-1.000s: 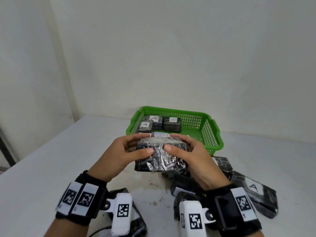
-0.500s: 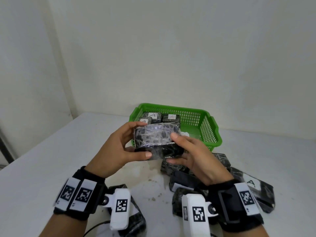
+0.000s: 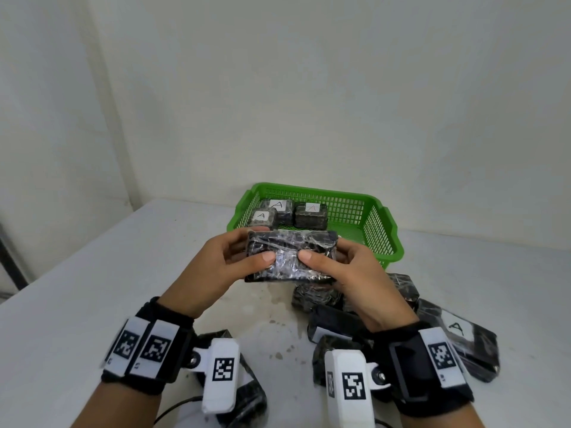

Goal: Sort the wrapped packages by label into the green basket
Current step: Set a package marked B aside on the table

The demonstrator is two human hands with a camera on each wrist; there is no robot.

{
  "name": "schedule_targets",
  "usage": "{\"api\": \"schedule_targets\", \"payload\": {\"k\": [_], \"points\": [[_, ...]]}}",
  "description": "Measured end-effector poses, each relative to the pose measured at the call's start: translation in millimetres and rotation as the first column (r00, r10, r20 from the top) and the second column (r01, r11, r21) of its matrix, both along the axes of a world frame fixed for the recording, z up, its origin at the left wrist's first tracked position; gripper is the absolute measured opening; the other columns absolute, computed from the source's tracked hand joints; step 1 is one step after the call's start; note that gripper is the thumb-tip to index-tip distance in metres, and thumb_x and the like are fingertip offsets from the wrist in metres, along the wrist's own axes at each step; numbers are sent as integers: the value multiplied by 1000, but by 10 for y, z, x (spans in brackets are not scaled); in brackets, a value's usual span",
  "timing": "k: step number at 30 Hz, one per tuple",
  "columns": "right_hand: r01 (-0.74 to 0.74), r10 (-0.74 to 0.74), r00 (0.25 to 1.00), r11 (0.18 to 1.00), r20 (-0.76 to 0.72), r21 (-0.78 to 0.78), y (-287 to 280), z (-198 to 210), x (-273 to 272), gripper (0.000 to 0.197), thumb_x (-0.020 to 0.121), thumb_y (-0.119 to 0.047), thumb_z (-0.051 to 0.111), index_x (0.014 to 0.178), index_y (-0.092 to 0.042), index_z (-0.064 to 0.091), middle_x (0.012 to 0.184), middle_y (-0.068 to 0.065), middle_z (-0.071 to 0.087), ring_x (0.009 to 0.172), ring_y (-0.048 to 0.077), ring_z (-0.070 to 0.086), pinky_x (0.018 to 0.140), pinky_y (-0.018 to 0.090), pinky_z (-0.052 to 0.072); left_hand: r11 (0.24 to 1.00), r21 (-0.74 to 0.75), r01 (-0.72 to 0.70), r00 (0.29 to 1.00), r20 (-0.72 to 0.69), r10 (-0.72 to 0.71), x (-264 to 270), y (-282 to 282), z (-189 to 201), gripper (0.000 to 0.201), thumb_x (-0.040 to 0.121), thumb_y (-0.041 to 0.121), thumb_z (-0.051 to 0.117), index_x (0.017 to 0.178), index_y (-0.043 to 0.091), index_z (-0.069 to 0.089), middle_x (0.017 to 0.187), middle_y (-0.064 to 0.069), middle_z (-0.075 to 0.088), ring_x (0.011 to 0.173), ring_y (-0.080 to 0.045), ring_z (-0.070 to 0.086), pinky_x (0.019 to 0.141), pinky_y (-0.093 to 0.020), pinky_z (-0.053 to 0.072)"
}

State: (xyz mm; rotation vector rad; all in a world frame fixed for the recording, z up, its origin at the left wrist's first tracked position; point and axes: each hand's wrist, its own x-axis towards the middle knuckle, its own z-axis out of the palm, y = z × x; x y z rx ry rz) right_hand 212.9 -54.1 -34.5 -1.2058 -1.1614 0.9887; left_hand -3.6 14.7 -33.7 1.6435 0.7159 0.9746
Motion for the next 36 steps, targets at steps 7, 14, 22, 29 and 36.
{"api": "schedule_targets", "payload": {"k": [7,14,22,29,36], "points": [[9,-7,998,1000,65,-30,10,-7,18,40,73,-36,93,108,-24,77,112,-10,79,119,13,69,107,45,52,1000,24,-17,999,39,16,-18,-3,17,55,75,25,75,129,22,64,119,-2,74,111,-14,70,97,-30,54],[10,-10,999,1000,31,-3,17,4,20,55,68,-31,95,117,-22,74,117,-5,79,117,18,72,109,48,53,998,40,-38,996,87,35,-21,11,20,54,70,19,79,123,19,67,115,0,75,108,-14,72,93,-25,57],[-62,74,933,997,-353,44,-52,122,18,42,94,-48,59,116,-18,78,125,9,74,112,40,72,84,44,65,999,40,-21,996,88,18,-13,29,-13,58,70,12,81,124,21,62,125,1,68,111,-15,69,83,-22,58],[-71,106,943,990,-315,120,-12,115,1,46,88,-25,77,132,-16,68,126,14,74,104,29,71,78,33,64,998,69,-8,999,48,5,-6,38,-23,66,73,-5,83,126,25,59,130,6,65,119,-20,64,94,-34,57],[-223,211,950,975,-229,-27,-8,48,-31,53,65,-48,80,108,-18,81,122,20,75,116,38,70,102,48,56,996,42,77,997,20,-78,50,11,-61,77,66,39,91,134,32,56,136,5,62,123,-15,62,97,-34,55]]}}
